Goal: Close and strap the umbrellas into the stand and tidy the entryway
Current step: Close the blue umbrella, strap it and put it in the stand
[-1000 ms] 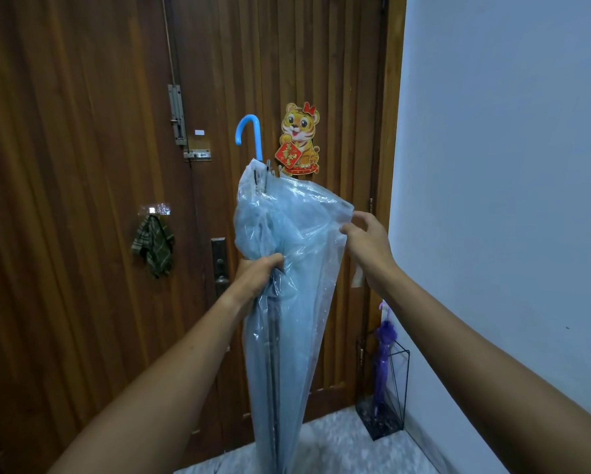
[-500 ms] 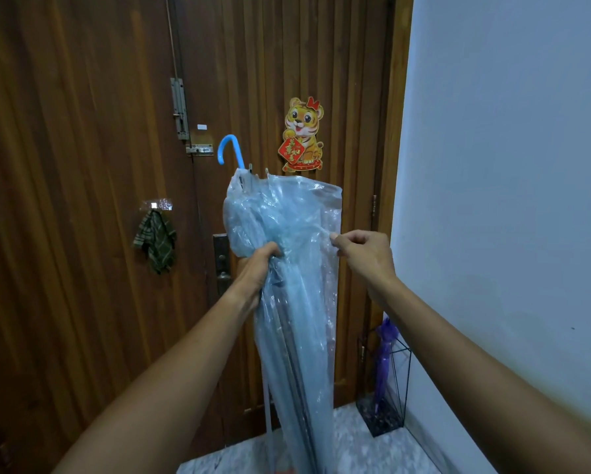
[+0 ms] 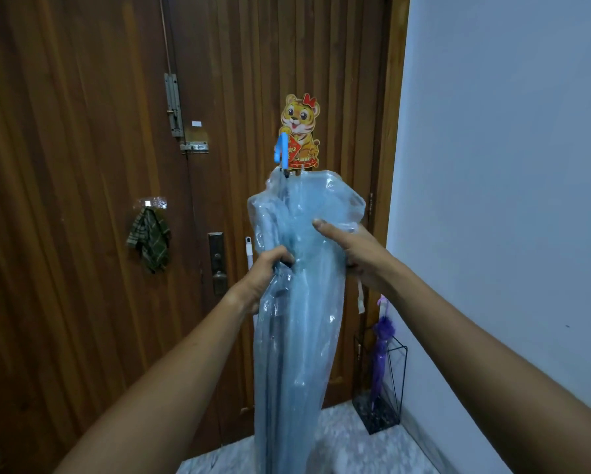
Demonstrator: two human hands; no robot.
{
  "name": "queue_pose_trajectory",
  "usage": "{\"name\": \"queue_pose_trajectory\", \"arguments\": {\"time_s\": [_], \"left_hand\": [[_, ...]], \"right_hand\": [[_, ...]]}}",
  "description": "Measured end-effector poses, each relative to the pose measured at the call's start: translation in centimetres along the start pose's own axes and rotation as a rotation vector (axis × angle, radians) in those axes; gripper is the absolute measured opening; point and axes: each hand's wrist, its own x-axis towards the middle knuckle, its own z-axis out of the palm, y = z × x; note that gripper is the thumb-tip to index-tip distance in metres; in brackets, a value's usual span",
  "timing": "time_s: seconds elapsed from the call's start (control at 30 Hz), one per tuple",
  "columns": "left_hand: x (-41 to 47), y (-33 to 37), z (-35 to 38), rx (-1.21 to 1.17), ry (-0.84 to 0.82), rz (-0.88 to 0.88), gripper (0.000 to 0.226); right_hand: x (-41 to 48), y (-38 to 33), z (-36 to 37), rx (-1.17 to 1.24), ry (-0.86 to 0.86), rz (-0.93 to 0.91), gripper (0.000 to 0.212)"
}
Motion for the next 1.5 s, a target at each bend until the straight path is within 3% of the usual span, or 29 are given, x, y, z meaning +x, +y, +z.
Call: {"name": "queue_pose_trajectory", "arguments": {"time_s": [0.2, 0.33, 0.4, 0.47, 0.53, 0.63, 0.77, 0.87, 1.0, 1.1, 1.17, 1.23, 1.5], "left_hand": [[-0.3, 0.2, 0.8, 0.235, -0.25, 0.0, 0.022], [-0.8, 0.2, 0.5, 0.132, -0.267, -0.004, 0.036], [-1.0, -0.1, 0.1, 0.094, -0.229, -0.029, 0.031], [-0.7, -0.8, -0.2, 0.279, -0.216, -0.014, 0.039], [-0.4, -1.5, 0.7, 0.514, -0.218, 0.023, 0.064], [-0.1, -2.6, 2.1, 0.604, -0.075, 0.029, 0.084], [-0.6, -4.0, 1.6, 0.467, 0.121, 0.063, 0.055], [-0.5, -4.3, 1.5, 0.396, 0.197, 0.067, 0.041], [-0.1, -3.5, 1.2, 0.325, 0.329, -0.026, 0.031], [0.1, -2.8, 0.0, 0.265, 0.386, -0.022, 0.025], [0.2, -2.4, -0.6, 0.227, 0.417, -0.011, 0.021], [-0.2, -1.8, -0.8, 0.216, 0.4, -0.011, 0.013], [-1.4, -0.7, -1.3, 0.182, 0.167, -0.05, 0.022]], "right_hand": [[0.3, -0.5, 1.7, -0.025, -0.076, 0.014, 0.024], [0.9, 0.5, 1.7, 0.015, 0.069, -0.049, 0.037], [1.2, 1.0, 1.3, 0.022, 0.161, -0.075, 0.032], [1.7, 1.6, 0.8, -0.016, 0.196, -0.053, 0.037], [1.8, 2.0, 1.1, -0.066, 0.175, -0.013, 0.044], [2.1, 2.0, 1.6, -0.168, 0.096, -0.014, 0.049], [0.8, -0.7, 1.1, -0.285, -0.255, 0.038, 0.05], [-0.8, -2.6, 0.2, -0.334, -0.4, 0.032, 0.038], [-1.5, -3.8, -1.8, -0.342, -0.386, 0.05, 0.033], [-0.9, -3.2, -3.7, -0.395, -0.255, 0.066, 0.036], [-0.7, -2.7, -4.5, -0.36, -0.165, 0.043, 0.023], [-0.8, -2.3, -4.7, -0.331, -0.126, 0.02, 0.019], [0.2, -0.6, -4.2, -0.342, -0.084, -0.039, 0.024]]}}
